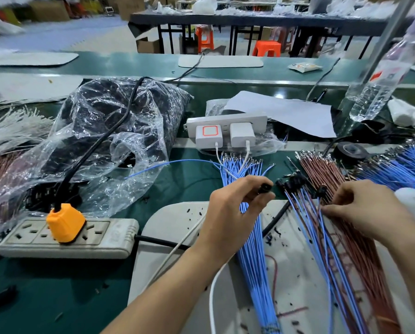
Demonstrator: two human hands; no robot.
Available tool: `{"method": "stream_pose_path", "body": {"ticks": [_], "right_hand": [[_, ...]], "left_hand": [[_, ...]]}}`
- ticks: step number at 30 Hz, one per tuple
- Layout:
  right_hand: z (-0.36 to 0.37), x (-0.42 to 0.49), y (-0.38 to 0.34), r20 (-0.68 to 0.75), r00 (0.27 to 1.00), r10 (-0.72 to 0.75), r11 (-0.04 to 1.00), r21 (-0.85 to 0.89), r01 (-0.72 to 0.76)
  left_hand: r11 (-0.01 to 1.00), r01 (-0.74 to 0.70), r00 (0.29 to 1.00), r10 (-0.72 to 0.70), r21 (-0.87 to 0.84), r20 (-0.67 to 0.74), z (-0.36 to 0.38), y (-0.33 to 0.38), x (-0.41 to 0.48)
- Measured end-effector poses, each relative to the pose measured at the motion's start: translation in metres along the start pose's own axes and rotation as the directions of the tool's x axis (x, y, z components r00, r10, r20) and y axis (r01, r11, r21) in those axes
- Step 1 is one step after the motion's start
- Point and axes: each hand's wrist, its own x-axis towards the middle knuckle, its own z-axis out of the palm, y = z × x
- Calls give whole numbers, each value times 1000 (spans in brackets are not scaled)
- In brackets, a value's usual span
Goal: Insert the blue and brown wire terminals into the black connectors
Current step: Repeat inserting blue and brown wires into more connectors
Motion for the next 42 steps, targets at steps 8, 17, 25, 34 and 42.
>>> {"method": "stream_pose_path", "body": {"ticks": [8,17,25,34,42], "right_hand": [[-1,3,-1,-181,980,81,994,88,-66],[-3,-9,-11,-553,800,-233,858,271,437],[16,-34,-47,-179,784,-595,670,429,606],[9,-30,-38,320,732,-601,742,564,363],[14,-32,-46,-9,929,-371,212,973,94]], "left_hand": [[1000,0,1000,0,9,-5,0,-1,0],[997,5,1000,-4,82,-9,-2,0,-1],[998,18,994,-12,-62,104,-1,-5,1],[890,282,790,-428,-359,-439,-37,-21,24],[991,116,929,-134,-73,-346,-29,-11,19]]}}
